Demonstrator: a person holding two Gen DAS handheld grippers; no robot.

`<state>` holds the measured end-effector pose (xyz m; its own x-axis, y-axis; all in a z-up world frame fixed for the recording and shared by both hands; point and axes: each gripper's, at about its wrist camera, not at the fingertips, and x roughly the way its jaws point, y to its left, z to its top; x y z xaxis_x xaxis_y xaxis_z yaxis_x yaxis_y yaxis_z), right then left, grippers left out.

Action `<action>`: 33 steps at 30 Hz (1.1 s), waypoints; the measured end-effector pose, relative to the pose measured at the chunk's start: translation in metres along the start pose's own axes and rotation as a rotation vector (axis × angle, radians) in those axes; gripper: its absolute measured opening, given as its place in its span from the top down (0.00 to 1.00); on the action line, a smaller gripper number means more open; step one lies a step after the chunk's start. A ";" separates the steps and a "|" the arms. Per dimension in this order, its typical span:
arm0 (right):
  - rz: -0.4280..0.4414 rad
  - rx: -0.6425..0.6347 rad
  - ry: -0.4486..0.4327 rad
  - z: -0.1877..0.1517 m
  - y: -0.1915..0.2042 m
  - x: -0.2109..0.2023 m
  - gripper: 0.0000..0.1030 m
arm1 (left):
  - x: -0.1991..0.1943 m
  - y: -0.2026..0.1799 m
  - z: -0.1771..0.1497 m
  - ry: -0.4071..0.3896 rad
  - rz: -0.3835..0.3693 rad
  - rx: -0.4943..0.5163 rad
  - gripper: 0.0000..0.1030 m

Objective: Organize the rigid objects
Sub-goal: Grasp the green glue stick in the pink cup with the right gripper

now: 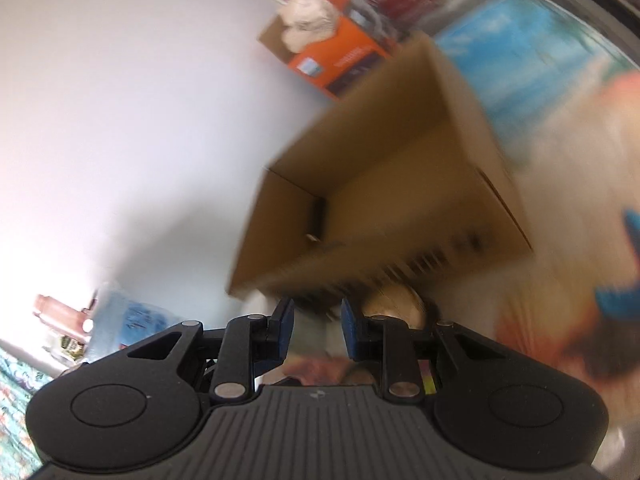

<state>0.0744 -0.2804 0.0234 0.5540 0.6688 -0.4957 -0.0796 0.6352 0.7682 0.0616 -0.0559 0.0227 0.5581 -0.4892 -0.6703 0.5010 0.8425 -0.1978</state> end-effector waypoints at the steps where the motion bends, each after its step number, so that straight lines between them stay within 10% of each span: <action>1: -0.015 0.017 0.012 -0.009 -0.008 0.001 0.73 | 0.009 -0.004 -0.005 0.022 0.000 0.006 0.57; 12: -0.208 0.048 0.065 -0.044 -0.035 0.023 0.74 | 0.048 -0.029 -0.034 0.092 0.058 0.047 0.65; 33: -0.288 0.044 0.215 -0.029 -0.027 0.062 0.74 | 0.043 -0.030 -0.033 0.108 0.026 0.056 0.72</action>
<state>0.0870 -0.2450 -0.0396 0.3614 0.5337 -0.7646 0.0932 0.7952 0.5991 0.0486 -0.0945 -0.0242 0.4983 -0.4372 -0.7487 0.5251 0.8393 -0.1406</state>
